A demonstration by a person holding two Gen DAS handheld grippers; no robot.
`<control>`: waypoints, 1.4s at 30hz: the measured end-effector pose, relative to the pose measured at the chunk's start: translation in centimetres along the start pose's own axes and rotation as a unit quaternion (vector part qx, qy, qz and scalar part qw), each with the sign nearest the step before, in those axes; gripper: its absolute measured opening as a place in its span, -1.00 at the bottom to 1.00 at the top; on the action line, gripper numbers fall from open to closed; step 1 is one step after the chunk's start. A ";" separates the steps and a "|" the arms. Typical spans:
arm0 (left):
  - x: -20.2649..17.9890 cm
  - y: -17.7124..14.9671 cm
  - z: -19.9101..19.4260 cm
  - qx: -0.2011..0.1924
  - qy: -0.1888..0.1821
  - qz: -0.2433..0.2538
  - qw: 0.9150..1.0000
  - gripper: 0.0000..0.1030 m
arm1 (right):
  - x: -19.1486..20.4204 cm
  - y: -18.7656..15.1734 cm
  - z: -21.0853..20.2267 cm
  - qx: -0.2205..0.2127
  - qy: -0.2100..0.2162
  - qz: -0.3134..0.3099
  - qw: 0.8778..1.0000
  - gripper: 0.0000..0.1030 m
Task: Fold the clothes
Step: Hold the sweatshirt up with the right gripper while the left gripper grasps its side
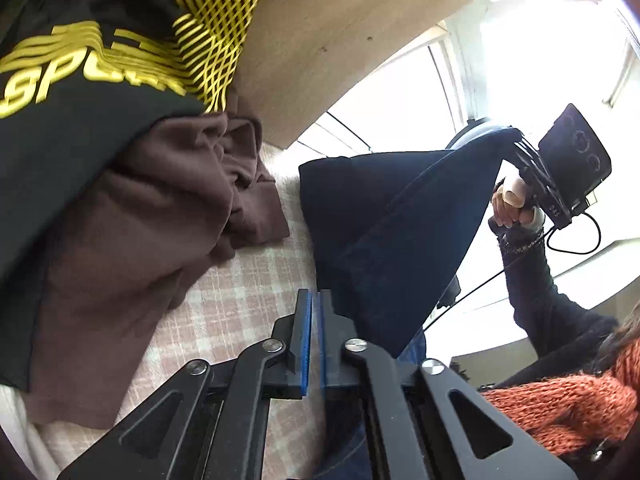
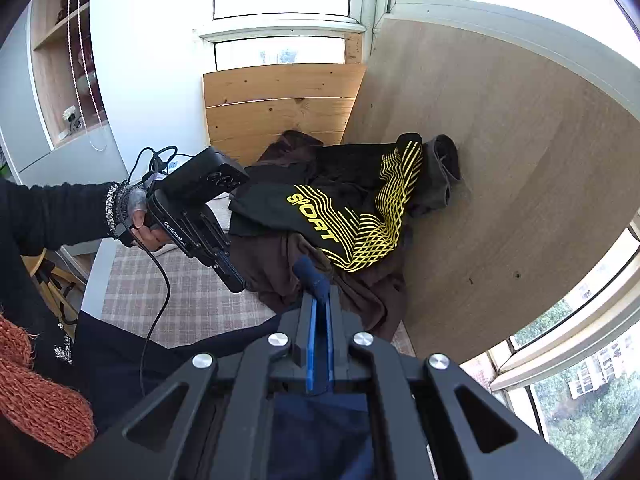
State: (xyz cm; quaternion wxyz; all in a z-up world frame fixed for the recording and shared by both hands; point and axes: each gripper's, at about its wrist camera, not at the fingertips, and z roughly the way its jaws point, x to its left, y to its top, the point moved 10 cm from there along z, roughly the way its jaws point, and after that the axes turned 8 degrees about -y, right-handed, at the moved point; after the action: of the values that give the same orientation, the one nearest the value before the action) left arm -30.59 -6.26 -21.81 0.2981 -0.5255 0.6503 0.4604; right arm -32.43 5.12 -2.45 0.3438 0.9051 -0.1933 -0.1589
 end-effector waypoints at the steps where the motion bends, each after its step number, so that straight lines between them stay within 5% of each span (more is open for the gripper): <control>1: 0.4 -0.3 0.5 0.011 0.006 -0.011 1.000 -0.29 | 0.3 0.1 0.0 0.001 0.002 -0.004 1.000 -0.93; 2: 0.3 -0.3 1.1 0.016 0.000 -0.012 1.000 -0.13 | 0.6 0.2 0.0 0.002 0.002 -0.009 1.000 -0.93; 4: -0.5 -0.2 2.2 0.025 -0.030 -0.015 0.999 -0.13 | 0.8 0.3 -0.3 0.003 0.000 -0.011 1.000 -0.93; 8: -2.5 0.8 3.4 0.031 -0.070 -0.003 0.997 0.37 | 0.6 0.2 -1.2 0.005 -0.008 -0.008 1.000 -0.93; 11: -2.9 1.3 5.0 0.038 -0.111 -0.019 0.993 0.37 | 0.3 0.3 -2.1 -0.003 -0.008 -0.002 1.000 -0.93; 13: -2.9 1.6 6.0 0.032 -0.119 -0.023 0.992 -0.21 | 0.2 0.3 -2.4 -0.006 -0.008 0.000 1.000 -0.93; 14: -2.8 1.5 6.6 0.037 -0.105 -0.022 0.994 -1.00 | 0.1 0.1 -2.4 -0.005 -0.010 0.000 1.000 -0.93; 16: -3.1 1.3 6.6 0.037 -0.031 0.022 0.999 -1.00 | -0.1 -0.2 -2.1 0.002 -0.015 -0.002 1.000 -0.93; 18: -4.5 1.3 5.2 0.026 -0.002 0.067 0.997 -1.00 | -0.5 -0.4 -1.6 0.006 -0.019 -0.002 1.000 -0.93; 20: -5.6 1.4 3.2 0.011 -0.004 0.082 0.997 -1.00 | -0.8 -0.4 -1.1 0.003 -0.022 -0.002 1.000 -0.93; 23: -3.8 1.4 0.8 -0.010 -0.011 0.036 0.999 -1.00 | -0.5 -0.1 -1.1 -0.010 -0.011 0.001 1.000 -0.93; 26: -1.2 1.1 0.4 -0.017 -0.023 -0.031 0.999 -0.27 | 0.1 0.1 -1.5 -0.014 -0.004 -0.006 1.000 -0.93; 29: -1.3 0.8 1.5 -0.013 -0.055 -0.051 0.997 -0.10 | 0.4 -0.1 -1.7 -0.009 -0.003 -0.010 1.000 -0.93; 32: -2.9 0.9 2.8 -0.008 -0.111 -0.050 0.993 0.61 | 0.4 -0.3 -2.0 -0.008 -0.005 -0.009 1.000 -0.93; 33: -3.3 1.2 3.3 -0.011 -0.125 -0.048 0.991 0.62 | 0.4 -0.3 -2.2 -0.009 -0.005 -0.007 1.000 -0.93; 34: -3.6 1.4 3.8 -0.015 -0.137 -0.046 0.989 0.59 | 0.3 -0.4 -2.3 -0.011 -0.005 -0.006 1.000 -0.93; 35: -3.5 1.7 4.5 -0.021 -0.139 -0.046 0.989 0.26 | 0.3 -0.4 -2.5 -0.012 -0.005 -0.004 1.000 -0.93; 36: -3.4 2.0 5.2 -0.026 -0.140 -0.046 0.989 -0.51 | 0.3 -0.4 -2.5 -0.012 -0.006 -0.003 1.000 -0.93; 37: -3.7 2.0 5.6 -0.021 -0.141 -0.045 0.989 -0.90 | 0.3 -0.5 -2.6 -0.012 -0.006 -0.003 1.000 -0.93; 42: -5.7 1.4 4.5 -0.014 -0.053 0.042 0.998 -0.92 | -0.2 -1.0 -2.1 -0.004 -0.019 -0.010 1.000 -0.93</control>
State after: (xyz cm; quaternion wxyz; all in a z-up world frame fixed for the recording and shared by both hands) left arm -30.79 0.26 -18.25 0.3047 -0.4768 0.6487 0.5089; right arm -31.49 7.08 -1.57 0.3415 0.9025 -0.1903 -0.1806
